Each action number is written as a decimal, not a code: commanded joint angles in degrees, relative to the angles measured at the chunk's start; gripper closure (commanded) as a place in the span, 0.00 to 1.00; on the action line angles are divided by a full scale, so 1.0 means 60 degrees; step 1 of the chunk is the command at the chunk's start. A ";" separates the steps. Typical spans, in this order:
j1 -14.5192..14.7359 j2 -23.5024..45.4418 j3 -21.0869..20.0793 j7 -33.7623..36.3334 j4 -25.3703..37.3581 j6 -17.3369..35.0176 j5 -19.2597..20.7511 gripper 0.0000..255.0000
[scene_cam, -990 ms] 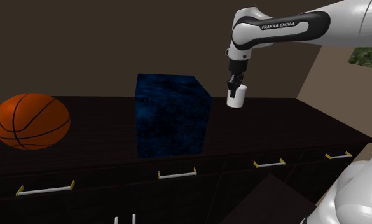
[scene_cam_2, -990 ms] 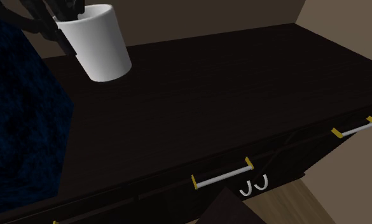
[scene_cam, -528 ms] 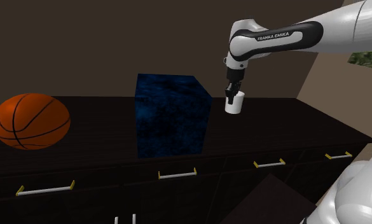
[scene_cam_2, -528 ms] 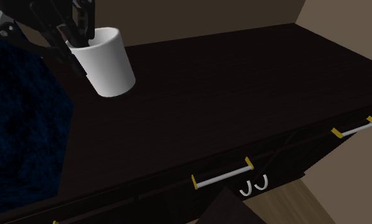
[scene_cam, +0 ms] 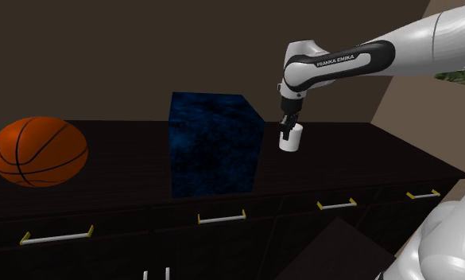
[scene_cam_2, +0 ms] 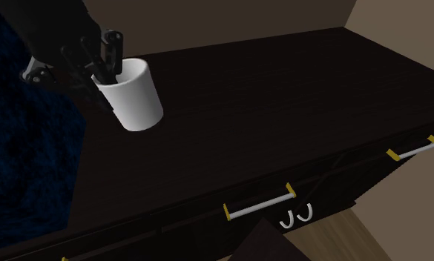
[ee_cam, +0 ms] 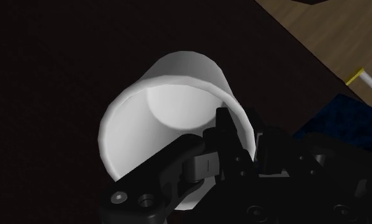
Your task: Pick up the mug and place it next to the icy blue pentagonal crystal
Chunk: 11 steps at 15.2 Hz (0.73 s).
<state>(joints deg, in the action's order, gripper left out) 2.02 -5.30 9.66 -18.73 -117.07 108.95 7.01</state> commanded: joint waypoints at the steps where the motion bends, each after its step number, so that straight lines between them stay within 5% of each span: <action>1: -0.0004 0.0086 0.0008 0.0013 -0.0164 0.0256 -0.0003 1.00; 11: -0.0026 0.0493 0.0042 0.0089 -0.1025 0.1518 -0.0004 1.00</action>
<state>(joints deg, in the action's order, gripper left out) 1.82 -2.85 9.94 -18.31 -123.01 117.30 7.05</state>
